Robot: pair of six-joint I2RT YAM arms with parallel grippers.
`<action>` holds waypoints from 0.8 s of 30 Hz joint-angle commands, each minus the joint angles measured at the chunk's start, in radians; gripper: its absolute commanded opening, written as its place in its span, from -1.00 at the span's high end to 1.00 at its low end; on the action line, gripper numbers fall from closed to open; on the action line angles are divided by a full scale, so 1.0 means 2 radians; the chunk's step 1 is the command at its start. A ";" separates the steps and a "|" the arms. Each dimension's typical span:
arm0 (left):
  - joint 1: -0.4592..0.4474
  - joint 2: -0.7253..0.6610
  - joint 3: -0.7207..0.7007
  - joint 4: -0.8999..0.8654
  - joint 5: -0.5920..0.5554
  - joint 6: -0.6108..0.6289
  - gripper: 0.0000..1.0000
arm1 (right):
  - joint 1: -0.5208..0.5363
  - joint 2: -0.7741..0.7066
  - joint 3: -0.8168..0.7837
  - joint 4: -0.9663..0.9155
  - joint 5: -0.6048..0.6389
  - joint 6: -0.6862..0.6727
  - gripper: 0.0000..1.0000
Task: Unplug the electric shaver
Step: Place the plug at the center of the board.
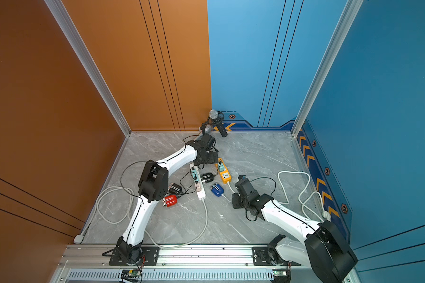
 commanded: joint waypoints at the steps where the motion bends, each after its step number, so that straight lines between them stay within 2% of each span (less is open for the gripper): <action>1: 0.000 -0.030 0.009 -0.023 -0.028 0.032 -0.97 | 0.006 -0.006 -0.024 0.014 -0.013 0.031 0.58; 4: 0.000 -0.038 0.009 -0.023 -0.038 0.045 -0.97 | 0.007 -0.014 -0.039 0.022 -0.020 0.040 0.52; 6: 0.001 -0.042 0.008 -0.023 -0.041 0.052 -0.97 | 0.007 -0.022 -0.046 0.019 -0.018 0.042 0.42; 12: 0.001 -0.048 0.012 -0.023 -0.037 0.064 -0.97 | 0.005 -0.037 -0.043 -0.018 0.008 0.049 -0.05; 15: 0.001 -0.052 0.013 -0.023 -0.036 0.068 -0.97 | 0.005 -0.038 -0.037 -0.033 0.010 0.052 -0.20; 19: 0.001 -0.058 0.015 -0.023 -0.035 0.074 -0.97 | 0.004 -0.043 -0.021 -0.054 0.019 0.044 -0.34; 24: 0.002 -0.071 0.015 -0.023 -0.021 0.077 -0.97 | -0.002 -0.050 0.020 -0.092 0.022 -0.001 -0.46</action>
